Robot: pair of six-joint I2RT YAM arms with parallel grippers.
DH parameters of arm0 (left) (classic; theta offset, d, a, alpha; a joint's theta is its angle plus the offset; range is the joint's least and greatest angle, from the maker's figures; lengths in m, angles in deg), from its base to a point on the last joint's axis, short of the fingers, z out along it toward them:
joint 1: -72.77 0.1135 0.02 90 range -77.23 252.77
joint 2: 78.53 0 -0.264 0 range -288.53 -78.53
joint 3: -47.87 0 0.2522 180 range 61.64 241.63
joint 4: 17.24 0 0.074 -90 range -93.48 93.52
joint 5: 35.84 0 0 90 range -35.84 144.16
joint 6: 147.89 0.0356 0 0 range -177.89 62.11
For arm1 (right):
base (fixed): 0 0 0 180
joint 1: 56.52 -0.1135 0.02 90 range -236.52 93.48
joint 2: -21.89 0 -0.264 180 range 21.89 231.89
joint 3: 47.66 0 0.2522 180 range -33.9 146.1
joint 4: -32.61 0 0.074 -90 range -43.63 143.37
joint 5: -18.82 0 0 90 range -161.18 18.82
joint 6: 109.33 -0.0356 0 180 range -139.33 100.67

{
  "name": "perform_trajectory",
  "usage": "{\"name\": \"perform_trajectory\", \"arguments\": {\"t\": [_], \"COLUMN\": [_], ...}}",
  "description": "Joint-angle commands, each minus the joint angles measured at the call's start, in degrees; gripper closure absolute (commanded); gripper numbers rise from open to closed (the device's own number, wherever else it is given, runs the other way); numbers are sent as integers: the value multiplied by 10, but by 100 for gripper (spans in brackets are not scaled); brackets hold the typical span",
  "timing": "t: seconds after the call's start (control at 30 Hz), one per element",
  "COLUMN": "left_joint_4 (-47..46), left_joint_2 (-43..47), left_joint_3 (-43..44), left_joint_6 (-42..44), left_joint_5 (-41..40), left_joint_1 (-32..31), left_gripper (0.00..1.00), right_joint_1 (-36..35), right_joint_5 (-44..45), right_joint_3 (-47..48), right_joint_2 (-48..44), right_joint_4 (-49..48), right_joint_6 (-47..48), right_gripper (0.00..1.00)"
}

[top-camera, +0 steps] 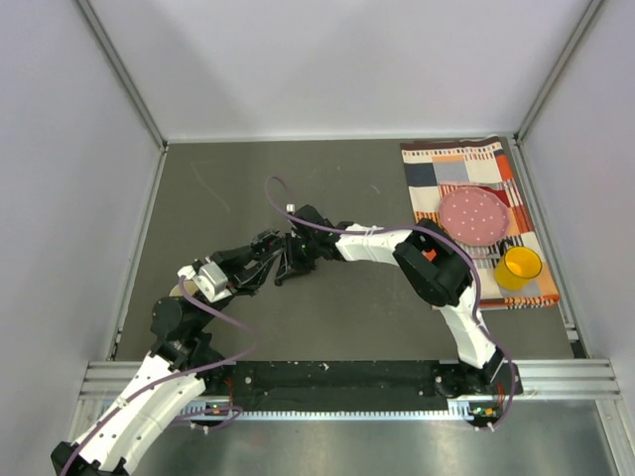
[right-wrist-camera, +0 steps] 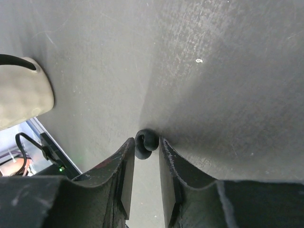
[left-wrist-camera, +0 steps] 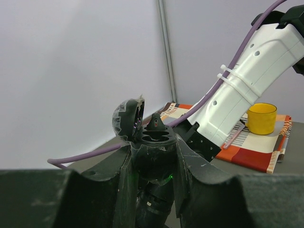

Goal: Insert the wireless bluetooth earbuds into the charging case
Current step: Move the earbud to the center of the board.

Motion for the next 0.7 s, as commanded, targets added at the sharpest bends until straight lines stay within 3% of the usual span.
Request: {"name": "perform_trajectory", "arguments": {"t": [0.0,0.17,0.57,0.67], "left_joint_4": [-26,-24,-41,-50], "left_joint_2": [7,7,-6,-16], "left_joint_3": [0,0,-7,-9], "left_joint_6": [-4,-5,-4,-20], "left_joint_5": [-8,-9,-11,-6], "left_joint_1": [-1,-1,-1,-1], "left_gripper": [100,100,100,100], "right_joint_1": [-10,-8,42,70], "right_joint_5": [19,46,67,67], "right_joint_3": [14,1,-185,-244], "right_joint_2": [21,0,-171,-193], "right_joint_4": [19,18,-47,-57], "right_joint_6": [14,30,62,73], "right_gripper": [76,93,95,89]}}
